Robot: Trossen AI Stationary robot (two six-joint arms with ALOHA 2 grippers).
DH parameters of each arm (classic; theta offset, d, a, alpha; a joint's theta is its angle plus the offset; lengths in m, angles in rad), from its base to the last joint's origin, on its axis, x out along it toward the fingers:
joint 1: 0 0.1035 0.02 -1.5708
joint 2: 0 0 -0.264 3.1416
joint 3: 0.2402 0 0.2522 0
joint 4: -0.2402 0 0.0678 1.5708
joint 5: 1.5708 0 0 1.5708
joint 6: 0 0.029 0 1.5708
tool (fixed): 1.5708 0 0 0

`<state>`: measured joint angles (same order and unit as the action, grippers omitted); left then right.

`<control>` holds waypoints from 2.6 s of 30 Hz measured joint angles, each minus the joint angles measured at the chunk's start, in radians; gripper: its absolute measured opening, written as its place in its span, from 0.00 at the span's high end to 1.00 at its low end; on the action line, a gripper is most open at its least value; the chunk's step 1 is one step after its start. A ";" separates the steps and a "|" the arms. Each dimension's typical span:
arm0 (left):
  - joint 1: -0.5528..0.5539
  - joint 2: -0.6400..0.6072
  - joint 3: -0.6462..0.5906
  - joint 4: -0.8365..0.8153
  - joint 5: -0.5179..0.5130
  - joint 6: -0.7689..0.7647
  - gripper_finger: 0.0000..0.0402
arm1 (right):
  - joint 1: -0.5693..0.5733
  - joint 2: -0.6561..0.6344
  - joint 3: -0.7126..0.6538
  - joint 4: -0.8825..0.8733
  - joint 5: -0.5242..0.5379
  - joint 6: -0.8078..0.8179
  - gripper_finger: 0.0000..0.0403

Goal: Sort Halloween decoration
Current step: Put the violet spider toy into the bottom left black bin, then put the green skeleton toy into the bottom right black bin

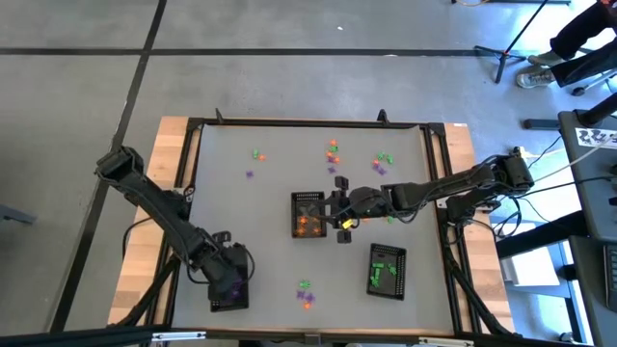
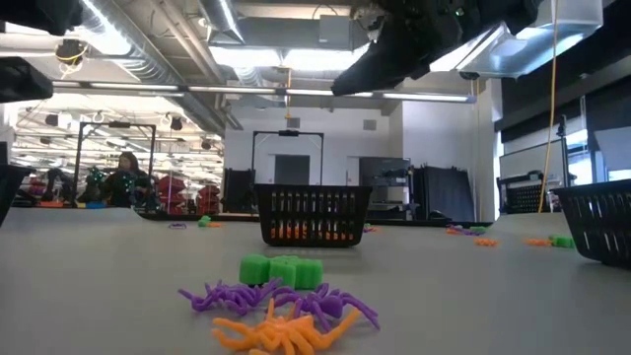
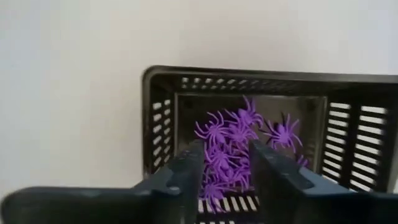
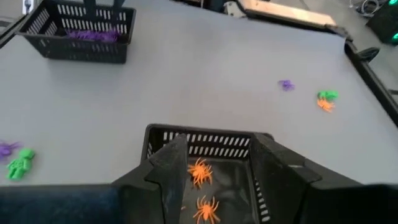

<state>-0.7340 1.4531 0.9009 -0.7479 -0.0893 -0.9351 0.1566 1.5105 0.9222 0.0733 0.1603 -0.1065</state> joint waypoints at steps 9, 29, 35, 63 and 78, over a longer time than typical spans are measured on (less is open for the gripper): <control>0.071 -0.060 0.000 -0.042 0.025 0.111 0.59 | 0.000 0.000 0.000 -0.031 -0.002 0.021 0.57; 0.284 -0.440 -0.412 0.992 -0.372 1.010 0.60 | -0.006 -0.119 0.001 -0.719 0.109 0.329 0.57; 0.388 -0.451 -0.545 1.379 -0.285 1.045 0.60 | 0.015 -0.267 -0.081 -0.814 0.144 0.444 0.57; 0.492 -0.334 -0.573 1.568 -0.285 1.026 0.60 | 0.013 -0.345 -0.416 -0.818 0.065 1.031 0.57; 0.492 -0.334 -0.573 1.547 -0.287 1.015 0.60 | 0.013 -0.293 -0.415 -0.947 0.101 1.103 0.57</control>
<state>-0.2420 1.1194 0.3279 0.7988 -0.3767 0.0799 0.1696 1.2173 0.5071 -0.8737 0.2615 0.9962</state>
